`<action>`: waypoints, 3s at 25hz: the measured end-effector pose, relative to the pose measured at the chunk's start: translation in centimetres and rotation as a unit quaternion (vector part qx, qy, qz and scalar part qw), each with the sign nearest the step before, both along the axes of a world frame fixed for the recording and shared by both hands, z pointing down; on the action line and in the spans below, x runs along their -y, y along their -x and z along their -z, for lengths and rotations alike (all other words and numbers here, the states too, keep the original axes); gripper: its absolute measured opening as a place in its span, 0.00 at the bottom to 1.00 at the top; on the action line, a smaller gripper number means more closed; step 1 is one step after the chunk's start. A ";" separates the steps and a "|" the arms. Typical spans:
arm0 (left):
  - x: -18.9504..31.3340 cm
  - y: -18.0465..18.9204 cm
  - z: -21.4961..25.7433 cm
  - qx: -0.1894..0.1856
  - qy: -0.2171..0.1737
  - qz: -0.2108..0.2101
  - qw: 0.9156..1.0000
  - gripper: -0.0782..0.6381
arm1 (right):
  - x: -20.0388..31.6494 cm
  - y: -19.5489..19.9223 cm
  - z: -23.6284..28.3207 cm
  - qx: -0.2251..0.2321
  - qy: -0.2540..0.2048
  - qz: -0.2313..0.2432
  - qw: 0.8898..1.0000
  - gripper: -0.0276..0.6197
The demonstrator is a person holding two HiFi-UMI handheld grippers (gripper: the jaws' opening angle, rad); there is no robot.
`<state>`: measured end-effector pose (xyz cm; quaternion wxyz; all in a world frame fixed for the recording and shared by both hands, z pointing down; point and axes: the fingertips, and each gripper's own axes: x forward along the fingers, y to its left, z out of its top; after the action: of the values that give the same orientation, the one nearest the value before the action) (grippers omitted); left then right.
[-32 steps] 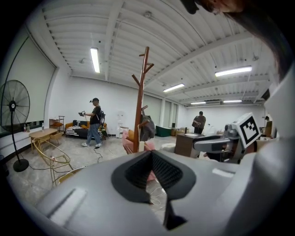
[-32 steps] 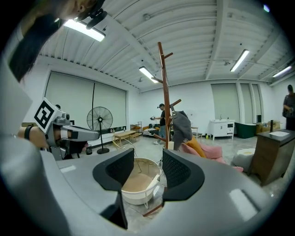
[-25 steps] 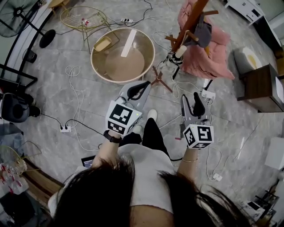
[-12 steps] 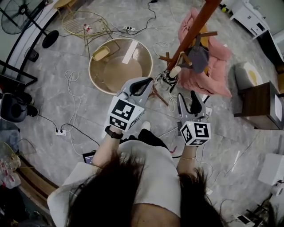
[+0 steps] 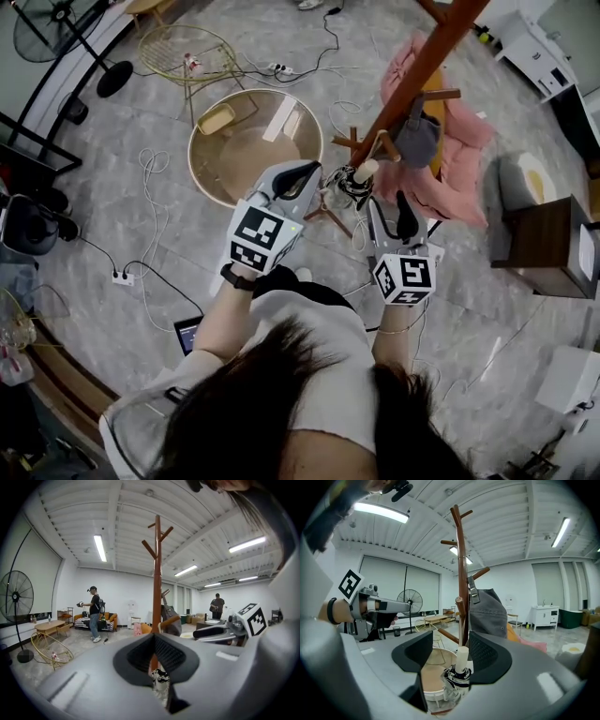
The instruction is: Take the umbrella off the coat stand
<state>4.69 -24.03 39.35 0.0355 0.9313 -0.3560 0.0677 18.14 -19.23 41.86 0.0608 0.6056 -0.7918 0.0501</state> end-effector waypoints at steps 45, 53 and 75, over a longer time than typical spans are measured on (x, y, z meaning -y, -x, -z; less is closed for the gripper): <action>2.4 -0.5 -7.5 -0.011 0.056 -0.034 0.998 0.19 | 8.5 -0.5 -10.5 0.002 0.047 -0.113 0.993 0.40; 1.2 -0.3 -8.4 -0.012 0.065 -0.042 0.997 0.19 | 10.2 -0.3 -10.6 -0.001 0.037 -0.127 0.991 0.40; 0.3 1.5 -8.9 -0.018 0.072 -0.035 0.997 0.19 | 10.8 -1.4 -11.2 -0.001 0.054 -0.174 0.983 0.29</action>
<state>3.15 -24.34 48.28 0.1069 0.9394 -0.3166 0.0772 19.55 -30.02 53.09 0.0846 0.7303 -0.6702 0.1022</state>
